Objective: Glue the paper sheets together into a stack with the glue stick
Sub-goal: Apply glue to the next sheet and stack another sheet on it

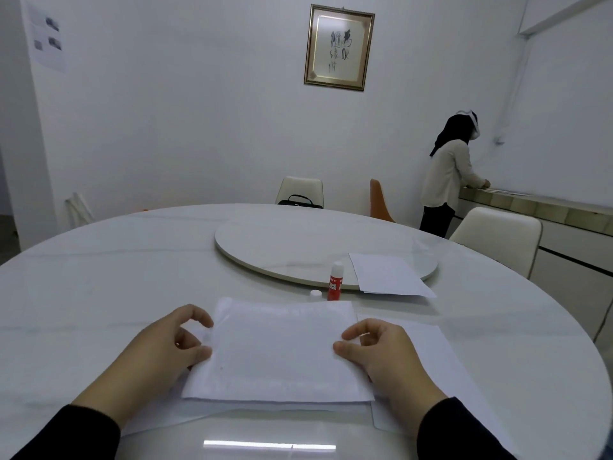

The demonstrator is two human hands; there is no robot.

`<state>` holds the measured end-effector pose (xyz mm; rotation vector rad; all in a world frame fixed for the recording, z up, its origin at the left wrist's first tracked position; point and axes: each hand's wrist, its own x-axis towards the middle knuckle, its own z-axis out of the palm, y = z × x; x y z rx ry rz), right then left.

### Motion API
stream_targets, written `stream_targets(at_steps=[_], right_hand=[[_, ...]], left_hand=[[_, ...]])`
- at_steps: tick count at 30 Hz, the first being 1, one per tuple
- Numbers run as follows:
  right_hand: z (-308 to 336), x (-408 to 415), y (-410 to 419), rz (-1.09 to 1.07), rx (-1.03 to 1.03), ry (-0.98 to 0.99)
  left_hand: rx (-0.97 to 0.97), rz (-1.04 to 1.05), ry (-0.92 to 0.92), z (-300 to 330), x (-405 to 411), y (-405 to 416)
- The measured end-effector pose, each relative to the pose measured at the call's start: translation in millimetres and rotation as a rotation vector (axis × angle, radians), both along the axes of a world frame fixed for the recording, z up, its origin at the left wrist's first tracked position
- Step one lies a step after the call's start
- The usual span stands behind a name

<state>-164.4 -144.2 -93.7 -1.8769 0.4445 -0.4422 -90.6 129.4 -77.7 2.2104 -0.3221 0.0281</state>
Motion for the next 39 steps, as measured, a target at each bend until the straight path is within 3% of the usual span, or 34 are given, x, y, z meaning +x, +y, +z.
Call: stream_targets(at_steps=[16, 39], right_hand=[[-1, -4, 3, 0.049, -0.219, 0.014], [-1, -3, 6, 0.076, -0.317, 0.052]], left_hand=[[0.172, -0.082, -0.105, -12, 6, 5], [0.198, -0.066, -0.201, -19, 1, 4]])
